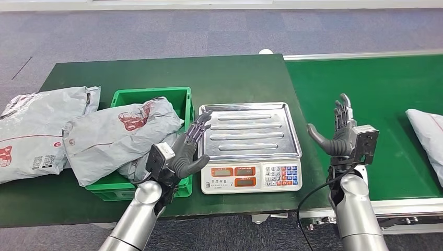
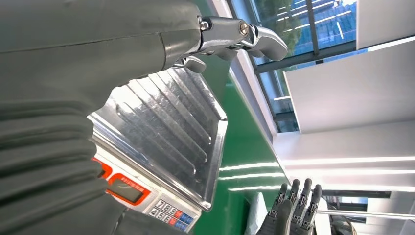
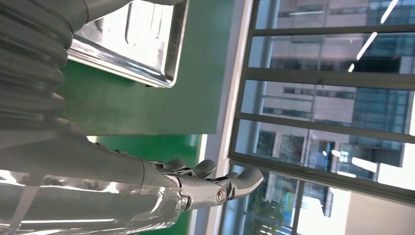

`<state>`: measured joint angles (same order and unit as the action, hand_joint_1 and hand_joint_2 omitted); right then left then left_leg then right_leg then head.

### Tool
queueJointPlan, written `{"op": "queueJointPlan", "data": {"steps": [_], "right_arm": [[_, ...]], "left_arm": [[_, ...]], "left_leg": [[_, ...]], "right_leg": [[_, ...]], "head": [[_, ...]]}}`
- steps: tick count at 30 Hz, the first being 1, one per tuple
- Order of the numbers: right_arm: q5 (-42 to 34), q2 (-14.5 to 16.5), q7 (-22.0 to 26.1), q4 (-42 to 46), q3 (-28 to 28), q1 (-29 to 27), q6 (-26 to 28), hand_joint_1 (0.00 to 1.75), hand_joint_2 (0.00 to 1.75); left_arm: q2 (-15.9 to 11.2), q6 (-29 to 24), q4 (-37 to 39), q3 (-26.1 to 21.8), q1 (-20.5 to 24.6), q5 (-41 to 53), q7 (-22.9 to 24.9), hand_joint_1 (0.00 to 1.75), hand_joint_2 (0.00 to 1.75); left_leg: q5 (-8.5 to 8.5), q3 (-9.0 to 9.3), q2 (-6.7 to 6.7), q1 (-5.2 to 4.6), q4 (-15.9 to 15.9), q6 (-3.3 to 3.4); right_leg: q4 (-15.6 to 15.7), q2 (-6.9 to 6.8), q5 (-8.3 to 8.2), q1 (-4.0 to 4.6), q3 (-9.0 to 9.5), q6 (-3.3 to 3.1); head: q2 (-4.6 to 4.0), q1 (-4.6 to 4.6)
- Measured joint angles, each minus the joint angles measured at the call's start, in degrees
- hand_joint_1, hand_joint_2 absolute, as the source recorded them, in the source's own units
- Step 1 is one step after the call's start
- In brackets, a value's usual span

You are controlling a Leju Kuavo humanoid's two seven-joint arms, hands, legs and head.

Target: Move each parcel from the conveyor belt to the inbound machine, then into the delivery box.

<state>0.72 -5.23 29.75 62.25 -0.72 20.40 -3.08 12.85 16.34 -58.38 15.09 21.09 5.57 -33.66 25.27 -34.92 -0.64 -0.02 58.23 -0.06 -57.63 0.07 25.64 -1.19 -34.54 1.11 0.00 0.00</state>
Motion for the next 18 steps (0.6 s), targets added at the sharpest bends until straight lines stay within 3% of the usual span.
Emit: {"op": "queueJointPlan", "data": {"steps": [18], "right_arm": [[4.5,0.0,-2.1,-3.5,2.5,-0.5,5.1,0.0,1.75]], "left_arm": [[-0.3,-1.3,5.6,0.0,1.4,1.1,-1.0,0.0,1.75]], "left_leg": [[0.02,0.0,0.01,0.0,0.0,0.01]], "right_leg": [[0.0,0.02,0.03,0.0,-0.02,0.0]], "head": [[0.0,0.0]]}}
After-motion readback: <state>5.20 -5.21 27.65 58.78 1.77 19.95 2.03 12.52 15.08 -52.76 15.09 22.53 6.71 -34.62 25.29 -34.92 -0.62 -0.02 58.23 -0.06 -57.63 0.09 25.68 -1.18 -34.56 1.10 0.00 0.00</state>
